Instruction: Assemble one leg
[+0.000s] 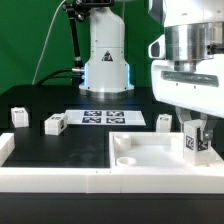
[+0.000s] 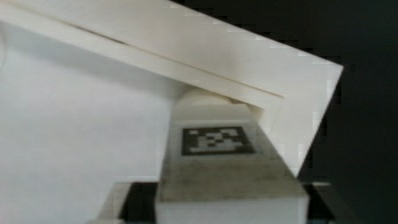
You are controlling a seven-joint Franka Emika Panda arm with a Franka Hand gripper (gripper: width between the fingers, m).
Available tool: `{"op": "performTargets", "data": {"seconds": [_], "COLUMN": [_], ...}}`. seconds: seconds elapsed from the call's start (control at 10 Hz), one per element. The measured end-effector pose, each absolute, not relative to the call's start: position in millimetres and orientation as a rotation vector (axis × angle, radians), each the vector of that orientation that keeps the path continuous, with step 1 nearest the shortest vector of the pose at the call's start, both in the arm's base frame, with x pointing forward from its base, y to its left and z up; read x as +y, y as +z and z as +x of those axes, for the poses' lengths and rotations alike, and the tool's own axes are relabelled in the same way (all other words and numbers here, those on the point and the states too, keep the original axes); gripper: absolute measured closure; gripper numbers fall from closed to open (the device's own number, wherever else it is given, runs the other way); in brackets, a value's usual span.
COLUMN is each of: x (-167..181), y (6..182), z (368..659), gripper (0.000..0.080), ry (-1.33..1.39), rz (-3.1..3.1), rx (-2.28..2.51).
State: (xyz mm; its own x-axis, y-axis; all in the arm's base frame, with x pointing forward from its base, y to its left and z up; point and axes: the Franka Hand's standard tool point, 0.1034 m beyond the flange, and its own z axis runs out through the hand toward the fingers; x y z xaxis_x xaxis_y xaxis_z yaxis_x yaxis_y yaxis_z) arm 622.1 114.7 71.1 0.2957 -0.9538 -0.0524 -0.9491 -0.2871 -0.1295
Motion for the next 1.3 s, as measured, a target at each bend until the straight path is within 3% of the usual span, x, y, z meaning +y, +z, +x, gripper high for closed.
{"op": "performTargets", "data": {"seconds": [0.5,0.6,0.7,0.8,0.9,1.3], "x": [118.3,118.7,119.7,120.9,121.4,121.9], "y": [70.8,70.6,70.6,70.8,71.0,71.4], "z": [621.1,621.0,620.8,620.7,620.6,620.8], "gripper": [0.0507,0.0424,0.0288,0.0288,0.018,0.0151], "ry": [-0.015,-0.017,-0.014,-0.019,-0.034,-0.078], "rz": [-2.15,-2.184,-2.179,-2.216,-2.361,-2.684], "rx": [2.088,2.053,2.056,2.016,1.845,1.347]}}
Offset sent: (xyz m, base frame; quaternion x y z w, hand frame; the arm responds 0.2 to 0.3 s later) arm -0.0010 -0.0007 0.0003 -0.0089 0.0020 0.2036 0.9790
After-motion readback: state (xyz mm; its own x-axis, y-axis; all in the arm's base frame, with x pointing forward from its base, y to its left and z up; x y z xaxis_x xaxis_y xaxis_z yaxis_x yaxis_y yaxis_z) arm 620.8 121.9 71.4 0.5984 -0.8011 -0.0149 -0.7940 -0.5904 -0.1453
